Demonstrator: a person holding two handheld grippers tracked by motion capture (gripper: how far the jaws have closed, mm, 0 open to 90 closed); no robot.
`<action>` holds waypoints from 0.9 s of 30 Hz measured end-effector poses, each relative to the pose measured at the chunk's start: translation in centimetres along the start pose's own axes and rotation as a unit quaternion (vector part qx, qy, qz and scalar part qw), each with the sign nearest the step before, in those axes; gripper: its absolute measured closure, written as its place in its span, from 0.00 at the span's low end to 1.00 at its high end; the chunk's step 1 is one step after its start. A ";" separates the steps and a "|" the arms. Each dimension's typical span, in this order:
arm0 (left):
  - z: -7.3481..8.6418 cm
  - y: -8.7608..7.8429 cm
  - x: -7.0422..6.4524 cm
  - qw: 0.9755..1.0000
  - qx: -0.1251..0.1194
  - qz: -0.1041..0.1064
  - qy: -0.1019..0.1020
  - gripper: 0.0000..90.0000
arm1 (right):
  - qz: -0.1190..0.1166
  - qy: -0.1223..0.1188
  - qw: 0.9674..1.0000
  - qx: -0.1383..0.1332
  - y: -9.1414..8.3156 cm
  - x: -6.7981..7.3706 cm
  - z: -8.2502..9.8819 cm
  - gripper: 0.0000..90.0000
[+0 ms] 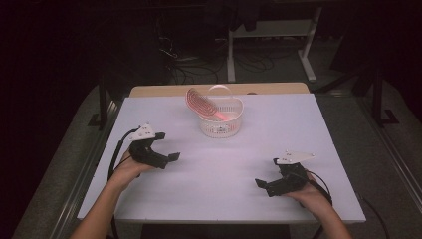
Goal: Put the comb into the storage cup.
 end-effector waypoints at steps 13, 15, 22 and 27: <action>2.1 -1.6 -0.9 1.000 0.009 0.005 -0.001 0.00 | 0.002 -0.001 1.000 0.002 0.1 0.0 0.0 0.00; 2.4 -1.7 -1.1 1.000 0.010 0.007 -0.002 0.00 | 0.002 -0.001 1.000 0.002 0.1 0.1 0.0 0.00; 3.3 -2.1 -1.9 1.000 0.011 0.012 -0.006 0.00 | 0.003 0.000 1.000 0.002 0.1 0.0 0.0 0.00; 4.0 -2.2 -2.2 1.000 0.011 0.015 -0.009 0.00 | 0.003 0.000 1.000 0.003 0.1 0.0 0.0 0.00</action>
Point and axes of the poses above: each handheld gripper's, and its own axes: y roughly forward along the jaws, z roughly out of its underside, x roughly to its left, the point moved 3 cm from there along y, roughly forward along the jaws, and after that the axes turned 5 degrees about -z, right-handed, at the moved point
